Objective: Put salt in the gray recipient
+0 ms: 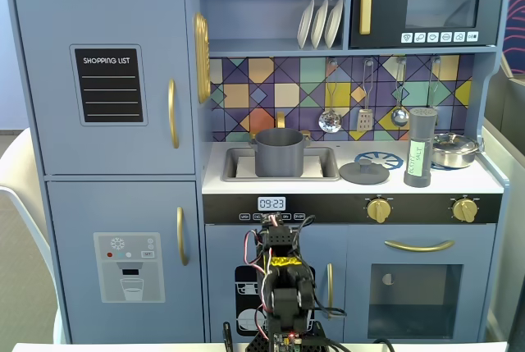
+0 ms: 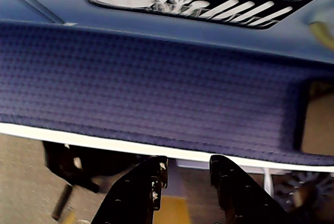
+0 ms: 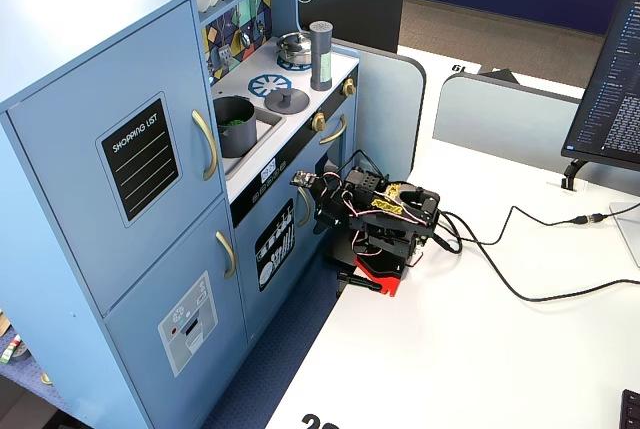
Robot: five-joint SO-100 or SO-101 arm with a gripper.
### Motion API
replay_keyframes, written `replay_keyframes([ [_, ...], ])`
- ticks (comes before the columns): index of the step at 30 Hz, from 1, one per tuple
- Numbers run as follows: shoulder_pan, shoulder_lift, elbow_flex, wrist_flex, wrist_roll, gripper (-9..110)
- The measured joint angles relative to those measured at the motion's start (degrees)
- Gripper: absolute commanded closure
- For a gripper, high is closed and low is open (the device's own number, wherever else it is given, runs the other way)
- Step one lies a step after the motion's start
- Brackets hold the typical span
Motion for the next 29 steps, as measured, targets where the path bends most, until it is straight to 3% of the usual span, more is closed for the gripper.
replay_keyframes([
  [6, -0.70, 0.62, 0.26, 4.83, 2.29, 100],
  [29, -0.70, 0.70, 0.35, 5.98, 0.70, 99],
])
